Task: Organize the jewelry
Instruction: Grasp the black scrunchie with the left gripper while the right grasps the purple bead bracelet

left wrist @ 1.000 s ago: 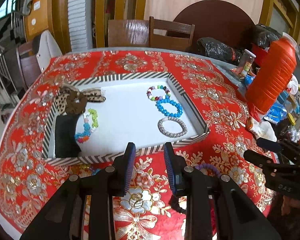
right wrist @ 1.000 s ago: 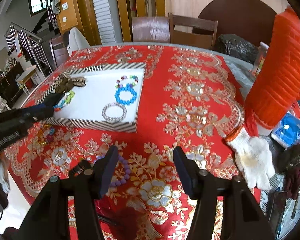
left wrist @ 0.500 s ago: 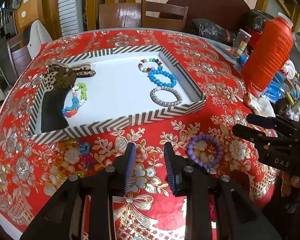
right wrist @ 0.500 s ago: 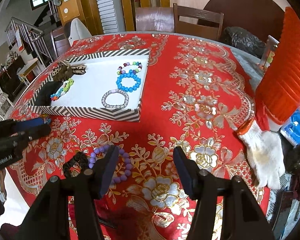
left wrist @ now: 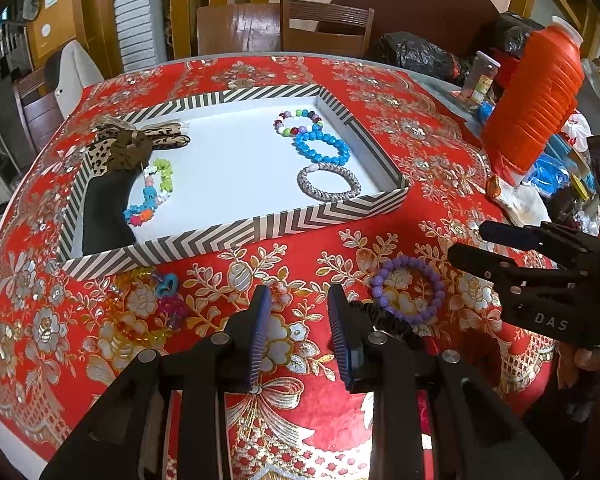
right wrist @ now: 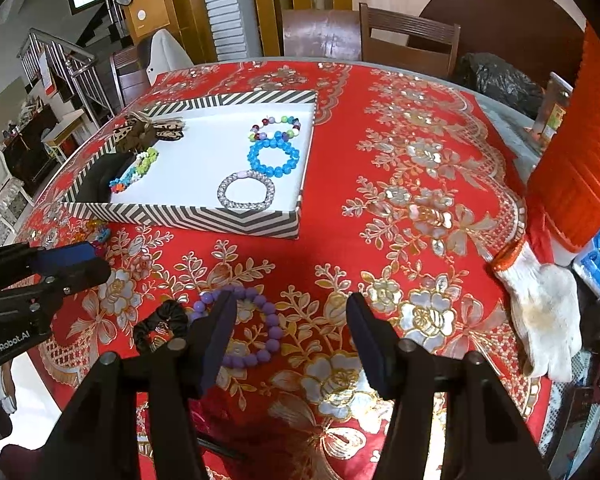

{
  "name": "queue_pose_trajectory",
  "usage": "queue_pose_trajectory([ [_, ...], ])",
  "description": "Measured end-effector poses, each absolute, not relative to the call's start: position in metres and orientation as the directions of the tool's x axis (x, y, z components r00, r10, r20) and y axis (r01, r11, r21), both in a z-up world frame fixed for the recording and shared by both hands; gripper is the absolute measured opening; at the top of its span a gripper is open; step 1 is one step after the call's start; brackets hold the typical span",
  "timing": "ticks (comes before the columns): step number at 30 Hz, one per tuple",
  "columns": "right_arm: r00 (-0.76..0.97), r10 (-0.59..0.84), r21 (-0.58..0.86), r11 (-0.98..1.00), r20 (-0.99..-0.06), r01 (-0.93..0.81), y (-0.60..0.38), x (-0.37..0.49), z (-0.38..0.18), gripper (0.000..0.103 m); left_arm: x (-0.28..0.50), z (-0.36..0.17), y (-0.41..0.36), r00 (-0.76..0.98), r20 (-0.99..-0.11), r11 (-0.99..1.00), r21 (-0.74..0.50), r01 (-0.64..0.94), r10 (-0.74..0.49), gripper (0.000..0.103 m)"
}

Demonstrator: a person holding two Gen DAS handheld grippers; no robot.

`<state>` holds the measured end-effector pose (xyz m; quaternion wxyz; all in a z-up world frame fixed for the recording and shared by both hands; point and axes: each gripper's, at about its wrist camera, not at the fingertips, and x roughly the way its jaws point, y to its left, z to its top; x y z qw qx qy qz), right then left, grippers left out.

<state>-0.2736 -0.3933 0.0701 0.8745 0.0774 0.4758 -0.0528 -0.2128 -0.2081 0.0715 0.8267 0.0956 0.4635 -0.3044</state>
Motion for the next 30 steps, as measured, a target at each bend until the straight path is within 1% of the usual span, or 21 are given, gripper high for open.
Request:
queue_pose_trajectory([
  [6, 0.537, -0.016, 0.089, 0.982, -0.843, 0.169, -0.396, -0.273, 0.066, 0.060, -0.213, 0.070, -0.206, 0.346, -0.828, 0.778, -0.162, 0.606, -0.442, 0.028],
  [22, 0.505, -0.010, 0.079, 0.985, -0.863, 0.156, -0.394, -0.268, 0.053, 0.060, -0.218, 0.045, -0.219, 0.253, -0.861, 0.760, -0.207, 0.617, -0.440, 0.029],
  [27, 0.482, -0.019, 0.049, 0.990, -0.876, 0.130, -0.390, -0.262, 0.045, 0.060, -0.215, 0.030, -0.223, 0.155, -0.869, 0.735, -0.288, 0.614, -0.470, 0.039],
  [30, 0.463, -0.028, 0.031, 0.992, -0.886, 0.119, -0.389, -0.257, 0.038, 0.060, -0.217, 0.026, -0.227, 0.163, -0.874, 0.736, -0.269, 0.621, -0.458, 0.040],
])
